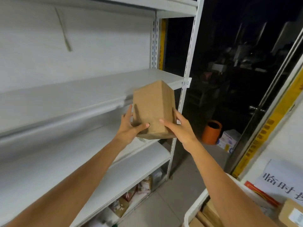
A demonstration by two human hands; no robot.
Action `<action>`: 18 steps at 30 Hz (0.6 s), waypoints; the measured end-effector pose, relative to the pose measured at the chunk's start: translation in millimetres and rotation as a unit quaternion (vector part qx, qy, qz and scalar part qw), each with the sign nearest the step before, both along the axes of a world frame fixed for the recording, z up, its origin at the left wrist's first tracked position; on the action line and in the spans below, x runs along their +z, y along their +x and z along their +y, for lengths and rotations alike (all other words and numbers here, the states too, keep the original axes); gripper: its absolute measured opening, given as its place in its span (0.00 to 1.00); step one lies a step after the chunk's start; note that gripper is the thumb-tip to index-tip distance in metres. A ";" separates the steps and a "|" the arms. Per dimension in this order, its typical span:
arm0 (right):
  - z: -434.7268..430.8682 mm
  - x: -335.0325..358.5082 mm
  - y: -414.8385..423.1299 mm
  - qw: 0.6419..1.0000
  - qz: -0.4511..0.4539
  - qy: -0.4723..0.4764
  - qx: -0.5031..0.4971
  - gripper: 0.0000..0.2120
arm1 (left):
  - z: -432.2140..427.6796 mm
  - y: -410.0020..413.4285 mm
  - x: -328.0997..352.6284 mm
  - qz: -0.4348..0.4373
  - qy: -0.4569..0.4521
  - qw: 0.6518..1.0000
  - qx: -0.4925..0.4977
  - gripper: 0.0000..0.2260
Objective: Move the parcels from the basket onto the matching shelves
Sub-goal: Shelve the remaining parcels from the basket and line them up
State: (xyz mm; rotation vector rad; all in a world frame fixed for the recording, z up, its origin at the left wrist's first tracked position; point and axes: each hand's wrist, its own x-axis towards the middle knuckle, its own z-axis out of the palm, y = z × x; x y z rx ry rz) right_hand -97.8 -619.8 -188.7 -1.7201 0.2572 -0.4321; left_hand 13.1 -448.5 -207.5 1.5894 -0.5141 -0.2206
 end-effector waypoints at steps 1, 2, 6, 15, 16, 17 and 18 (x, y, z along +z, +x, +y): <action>-0.6 5.9 6.3 1.000 -0.014 -0.001 0.007 0.36 | 2.4 2.3 4.9 -0.014 -0.012 1.000 0.005 0.44; -2.1 12.0 12.1 1.000 -0.029 0.006 0.009 0.36 | 4.1 4.5 10.2 -0.030 -0.029 0.999 0.008 0.41; -12.4 35.1 31.2 0.993 -0.090 0.073 0.022 0.32 | 9.3 18.2 36.3 0.005 -0.144 0.988 0.050 0.23; -5.1 51.7 64.1 0.983 -0.132 0.069 0.111 0.29 | 35.5 34.3 71.6 0.050 -0.150 0.987 -0.022 0.26; -4.4 50.8 67.0 0.983 -0.132 0.062 0.116 0.27 | 40.2 34.2 69.9 0.029 -0.142 0.989 -0.005 0.27; -3.4 50.4 70.3 0.983 -0.133 0.054 0.117 0.25 | 45.2 34.2 68.4 0.007 -0.136 0.991 0.007 0.27; -1.7 50.5 73.7 0.983 -0.134 0.040 0.117 0.24 | 50.0 34.1 66.8 -0.013 -0.132 0.991 0.014 0.26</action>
